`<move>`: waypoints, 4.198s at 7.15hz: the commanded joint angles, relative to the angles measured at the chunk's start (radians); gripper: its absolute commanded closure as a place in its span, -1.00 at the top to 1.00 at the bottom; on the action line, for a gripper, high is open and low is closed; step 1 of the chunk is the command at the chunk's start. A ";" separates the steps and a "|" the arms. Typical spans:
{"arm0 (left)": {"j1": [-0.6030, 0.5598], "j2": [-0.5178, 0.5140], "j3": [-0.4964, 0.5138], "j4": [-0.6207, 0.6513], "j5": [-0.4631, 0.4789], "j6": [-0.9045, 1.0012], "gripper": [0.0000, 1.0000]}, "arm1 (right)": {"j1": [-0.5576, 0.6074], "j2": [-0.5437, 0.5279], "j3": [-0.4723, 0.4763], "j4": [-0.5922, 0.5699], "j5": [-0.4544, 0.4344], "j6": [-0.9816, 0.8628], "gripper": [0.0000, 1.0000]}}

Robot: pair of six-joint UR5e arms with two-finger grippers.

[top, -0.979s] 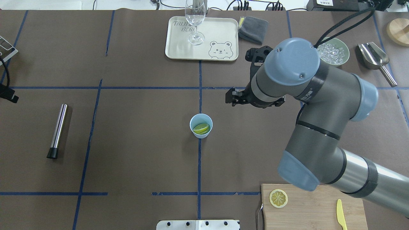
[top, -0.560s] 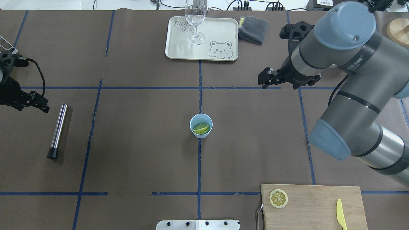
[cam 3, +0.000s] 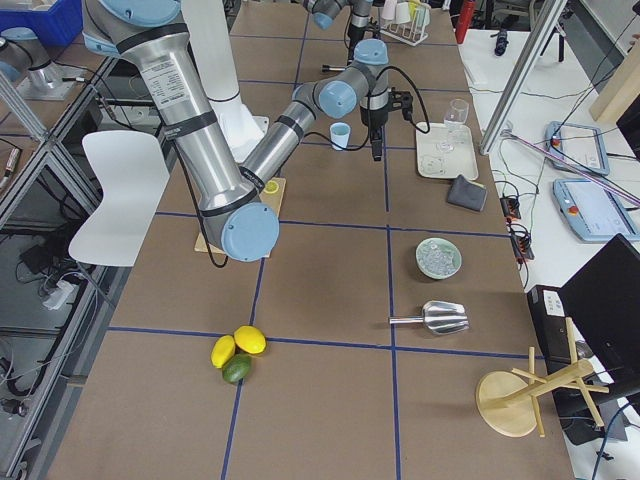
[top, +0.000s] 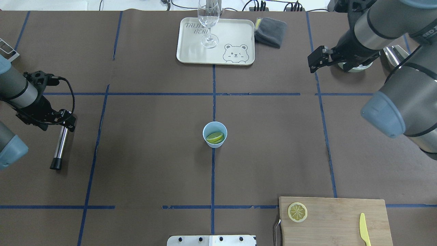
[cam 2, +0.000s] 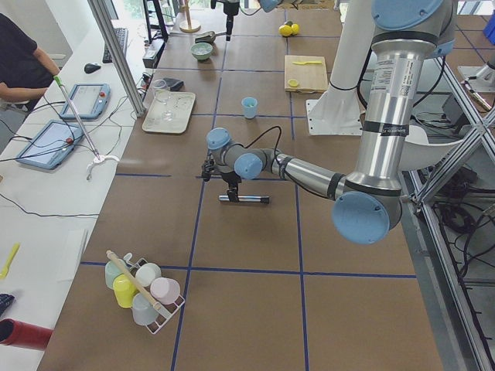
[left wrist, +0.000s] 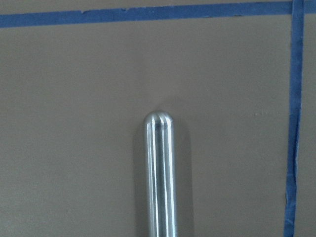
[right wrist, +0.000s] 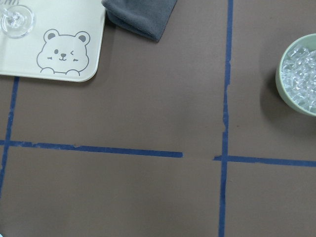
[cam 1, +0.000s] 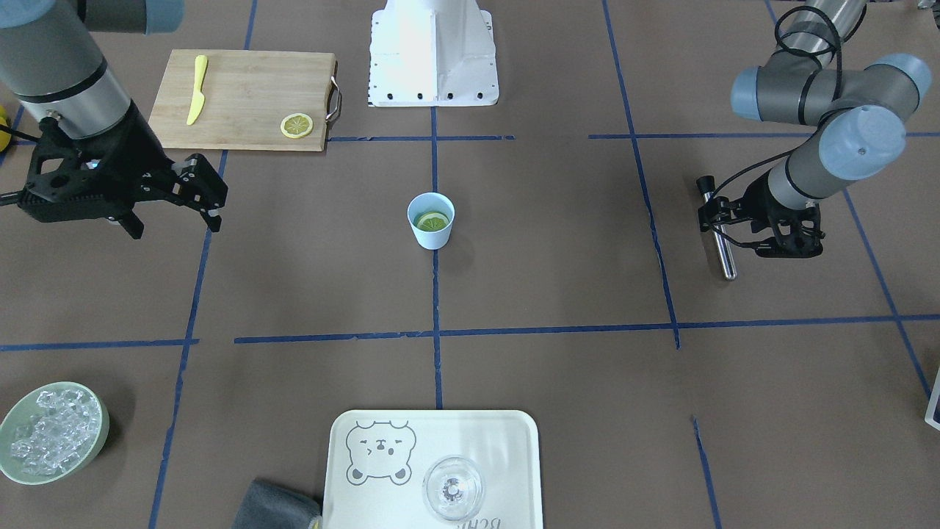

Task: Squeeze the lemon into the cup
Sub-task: 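Withdraw the right gripper from the cup while the left gripper reaches the rod, then close the left gripper around the upper end of the steel rod, then lift the steel rod upright with the left gripper while the right arm draws back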

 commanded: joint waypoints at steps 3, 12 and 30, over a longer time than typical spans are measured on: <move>0.008 -0.060 0.107 -0.004 0.001 0.016 1.00 | 0.126 -0.060 -0.011 0.001 0.118 -0.161 1.00; 0.007 -0.057 0.115 0.002 0.001 0.019 -1.00 | 0.131 -0.058 -0.005 0.001 0.124 -0.161 1.00; -0.073 -0.324 -0.288 -0.364 0.547 -0.003 -1.00 | 0.612 -0.435 -0.266 0.012 0.272 -0.818 1.00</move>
